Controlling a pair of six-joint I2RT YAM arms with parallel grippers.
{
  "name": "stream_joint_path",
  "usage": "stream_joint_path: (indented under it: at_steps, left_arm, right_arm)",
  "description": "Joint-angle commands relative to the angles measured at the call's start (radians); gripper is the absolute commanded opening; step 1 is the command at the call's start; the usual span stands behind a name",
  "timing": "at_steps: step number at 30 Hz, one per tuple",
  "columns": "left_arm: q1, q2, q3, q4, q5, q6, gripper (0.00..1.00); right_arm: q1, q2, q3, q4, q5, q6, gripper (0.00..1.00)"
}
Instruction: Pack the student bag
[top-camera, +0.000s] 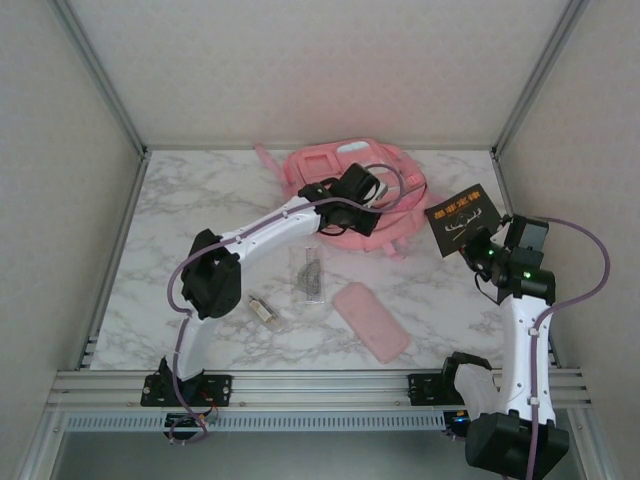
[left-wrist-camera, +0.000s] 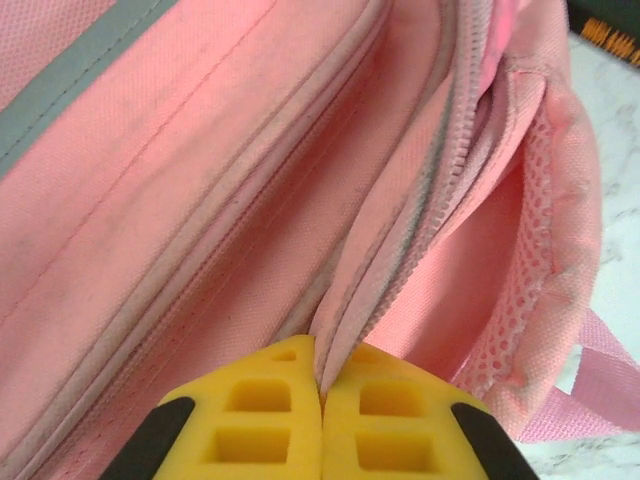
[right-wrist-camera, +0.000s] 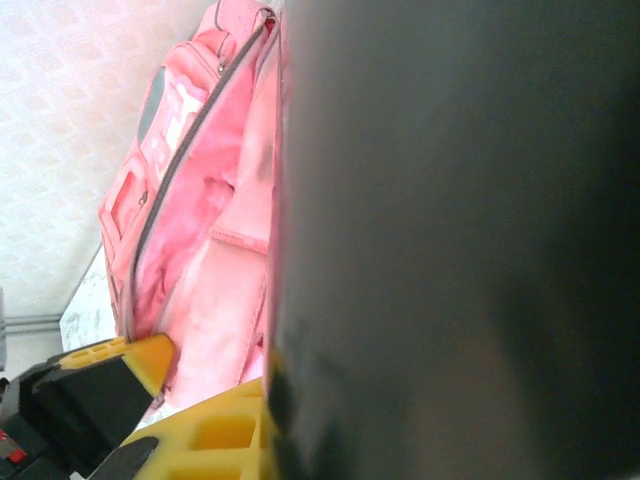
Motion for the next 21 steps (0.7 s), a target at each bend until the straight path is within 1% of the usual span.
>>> stream_joint_path:
  at_steps: [1,7,8,9,10,12,14,15,19,21]
  left_arm:
    - [0.012,0.022,0.047,0.007,0.030,-0.001,0.04]
    - [0.012,0.096,0.040,-0.009,0.061,0.000,0.08]
    - [0.012,0.102,0.040,-0.010,0.071,0.000,0.12]
    - [0.012,0.107,0.040,-0.007,0.080,0.000,0.19]
    - [0.012,0.113,0.042,-0.007,0.087,0.000,0.28]
    - [0.012,0.124,0.043,-0.008,0.094,0.000,0.38]
    - [0.012,0.135,0.046,-0.010,0.093,0.000,0.42]
    - [0.012,0.143,0.048,-0.012,0.090,-0.001,0.41]
    - [0.012,0.161,0.050,-0.016,0.092,-0.005,0.30]
    - [0.012,0.163,0.044,-0.012,0.098,-0.005,0.14]
  right_arm:
    - [-0.004,-0.019,-0.007,0.060,-0.060,0.017,0.00]
    - [-0.004,-0.017,-0.064,0.103,-0.103,0.053,0.00]
    - [-0.003,-0.019,-0.069,0.105,-0.106,0.056,0.00]
    - [-0.003,-0.019,-0.074,0.105,-0.107,0.057,0.00]
    - [-0.004,-0.021,-0.077,0.106,-0.107,0.057,0.00]
    - [-0.004,-0.021,-0.081,0.108,-0.108,0.056,0.00]
    - [-0.004,-0.021,-0.088,0.109,-0.110,0.060,0.00]
    - [-0.004,-0.021,-0.090,0.111,-0.113,0.060,0.00]
    - [-0.004,-0.022,-0.090,0.112,-0.110,0.061,0.00]
    - [-0.003,-0.023,-0.088,0.112,-0.110,0.061,0.00]
